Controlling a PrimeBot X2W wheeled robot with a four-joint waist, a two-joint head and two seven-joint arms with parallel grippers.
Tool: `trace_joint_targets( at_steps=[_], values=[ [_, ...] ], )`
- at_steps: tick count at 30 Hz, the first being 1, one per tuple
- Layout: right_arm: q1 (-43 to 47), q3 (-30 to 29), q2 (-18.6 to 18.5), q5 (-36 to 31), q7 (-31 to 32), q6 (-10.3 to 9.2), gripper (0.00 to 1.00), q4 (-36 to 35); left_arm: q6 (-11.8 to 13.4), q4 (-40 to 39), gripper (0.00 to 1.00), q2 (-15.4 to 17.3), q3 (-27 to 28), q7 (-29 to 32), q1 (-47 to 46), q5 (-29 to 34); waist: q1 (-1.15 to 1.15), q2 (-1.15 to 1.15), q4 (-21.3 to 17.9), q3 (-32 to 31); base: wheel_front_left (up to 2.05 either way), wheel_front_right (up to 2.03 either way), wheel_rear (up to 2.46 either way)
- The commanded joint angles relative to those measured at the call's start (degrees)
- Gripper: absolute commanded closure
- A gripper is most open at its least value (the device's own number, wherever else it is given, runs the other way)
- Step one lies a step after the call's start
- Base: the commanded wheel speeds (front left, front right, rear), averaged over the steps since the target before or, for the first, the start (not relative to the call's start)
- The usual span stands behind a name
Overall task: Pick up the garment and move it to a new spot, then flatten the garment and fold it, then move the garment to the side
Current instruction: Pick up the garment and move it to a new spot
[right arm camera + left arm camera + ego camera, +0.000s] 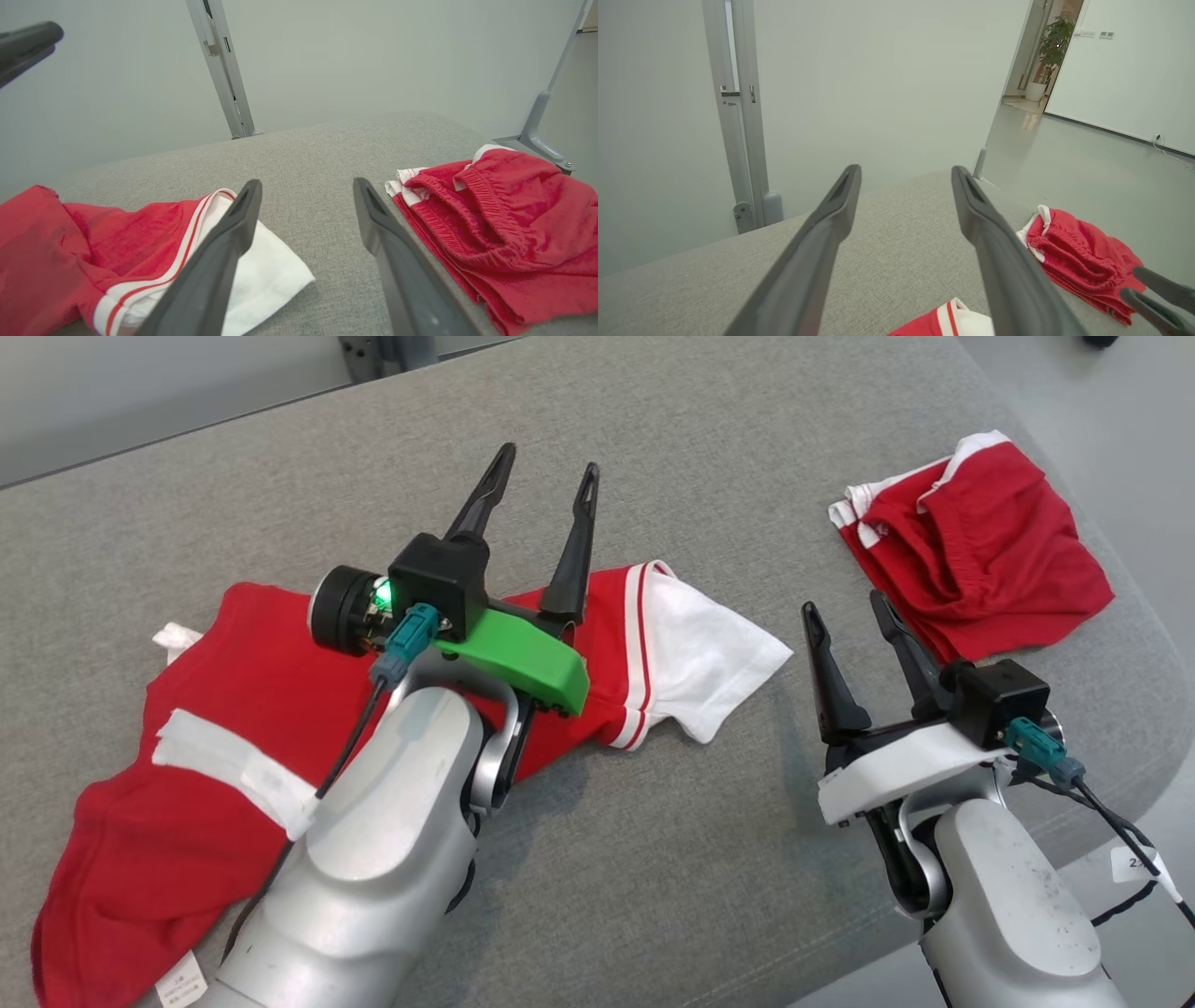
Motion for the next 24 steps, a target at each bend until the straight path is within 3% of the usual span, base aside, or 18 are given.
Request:
trace_joint_targets(
  at_steps=[1, 15, 24],
  values=[
    [0.3, -0.1, -0.1, -0.4, 0.0, -0.05, 0.0, 0.2, 0.0, 0.2, 0.0, 0.3, 1.2, 0.0, 1.6, 1.1, 0.0, 0.0, 2.5, -1.1, 0.0, 0.0, 0.0],
    [2.5, -1.1, -0.1, -3.2, 0.0, -0.05, 0.0, 1.8, -1.7, -0.2, 0.0, 0.3, 17.3, 0.0, 14.4, 9.7, 0.0, 0.0, 11.0, -4.6, 0.0, 0.0, 0.0],
    [4.5, -1.8, -0.1, -3.4, 0.0, -0.05, 0.0, 2.8, -2.0, -1.7, 0.0, 0.3, 26.2, 0.0, 23.6, 12.1, 0.0, 0.0, 15.3, -7.3, 0.0, 0.0, 0.0]
  ],
)
